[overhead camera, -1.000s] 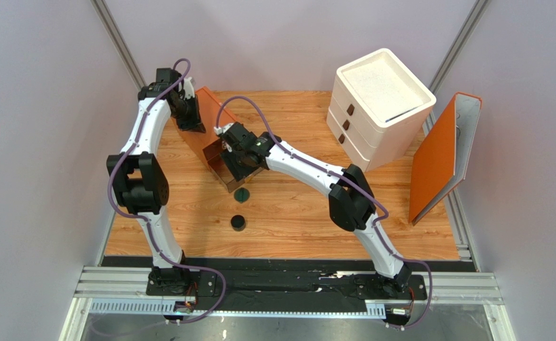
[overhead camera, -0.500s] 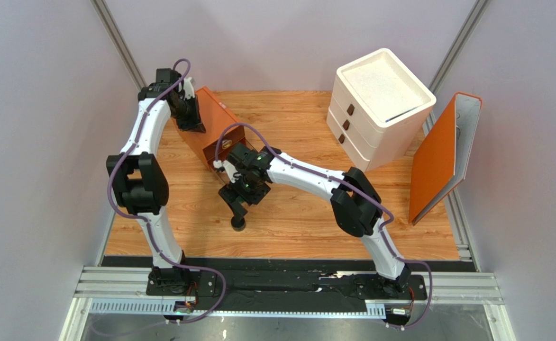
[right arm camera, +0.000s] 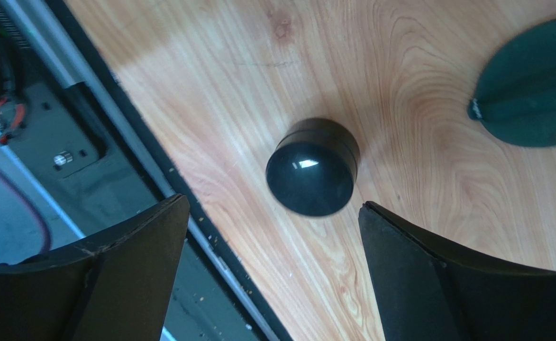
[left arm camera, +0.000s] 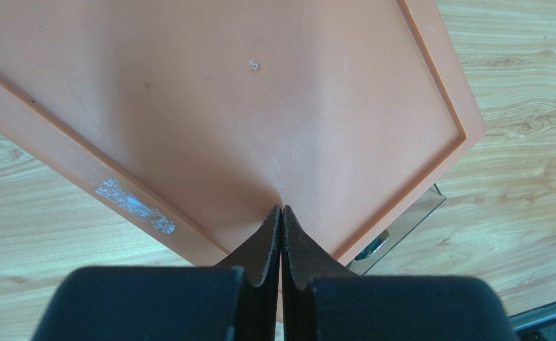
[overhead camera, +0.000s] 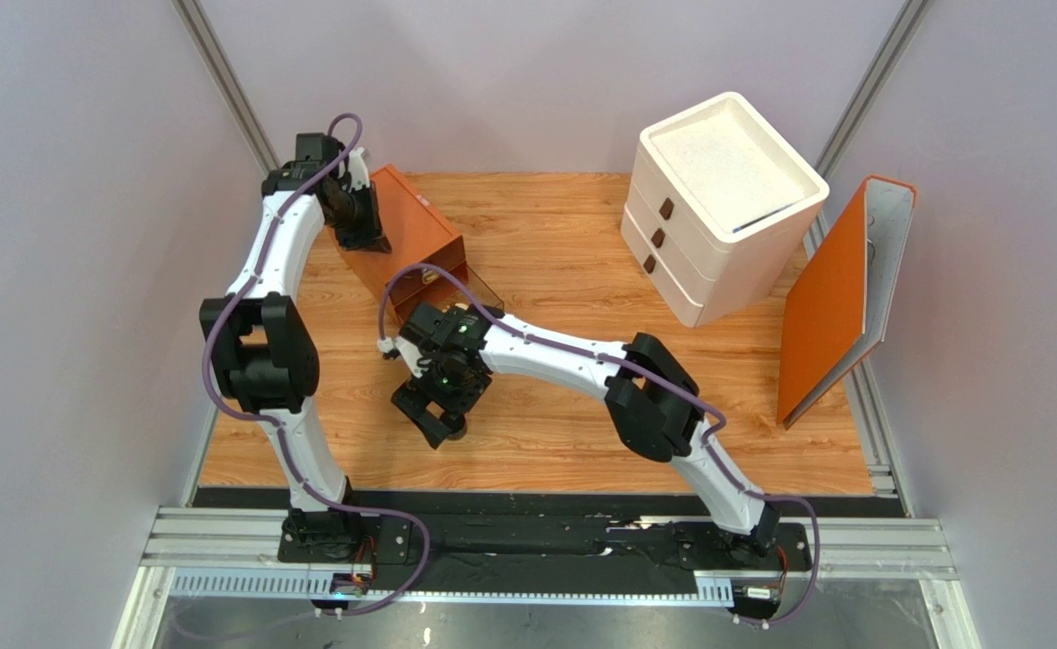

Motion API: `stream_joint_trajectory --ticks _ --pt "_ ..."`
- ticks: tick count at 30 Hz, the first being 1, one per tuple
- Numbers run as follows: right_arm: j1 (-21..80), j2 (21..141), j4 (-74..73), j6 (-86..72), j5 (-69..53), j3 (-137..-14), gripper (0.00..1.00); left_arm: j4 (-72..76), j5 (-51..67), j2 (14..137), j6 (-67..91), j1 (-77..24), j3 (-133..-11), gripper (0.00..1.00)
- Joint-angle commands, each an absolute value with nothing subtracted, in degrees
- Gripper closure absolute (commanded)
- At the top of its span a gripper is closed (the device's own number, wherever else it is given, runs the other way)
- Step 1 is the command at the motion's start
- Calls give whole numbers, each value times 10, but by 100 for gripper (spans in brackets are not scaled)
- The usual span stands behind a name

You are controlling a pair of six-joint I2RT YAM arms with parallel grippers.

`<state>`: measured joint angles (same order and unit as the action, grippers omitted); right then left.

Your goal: Organize the makeup

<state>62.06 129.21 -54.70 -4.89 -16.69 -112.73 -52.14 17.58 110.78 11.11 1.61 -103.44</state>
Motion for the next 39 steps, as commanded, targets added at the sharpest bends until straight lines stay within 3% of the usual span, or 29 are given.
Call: stream_joint_trajectory --ticks 1,8,9,10,11,12,14,27,39 --pt "630 1329 -541 -54 -128 -1153 6 -620 142 1160 83 12 -989 100" --pt "631 1347 -528 -74 -76 -1148 15 -621 141 1162 80 12 -992 100" --pt "631 1346 -529 -76 -63 -1148 30 -621 140 1163 80 12 -992 100" --pt "631 1346 -529 -77 -57 -1148 53 -621 140 1163 80 12 -992 100" --pt "632 1345 -527 -80 -49 -1148 84 -621 140 1162 80 12 -991 100" --pt "631 1344 -529 -82 -41 -1148 93 -621 138 1163 79 13 -991 100" --pt "630 1342 -529 -80 -37 -1147 100 -621 136 1163 79 13 -992 100" --pt "585 1213 -483 -78 101 -1186 100 -623 140 1161 82 12 -998 100" --pt "513 1364 -475 -118 88 -1386 99 -624 154 1171 88 12 -1011 100"
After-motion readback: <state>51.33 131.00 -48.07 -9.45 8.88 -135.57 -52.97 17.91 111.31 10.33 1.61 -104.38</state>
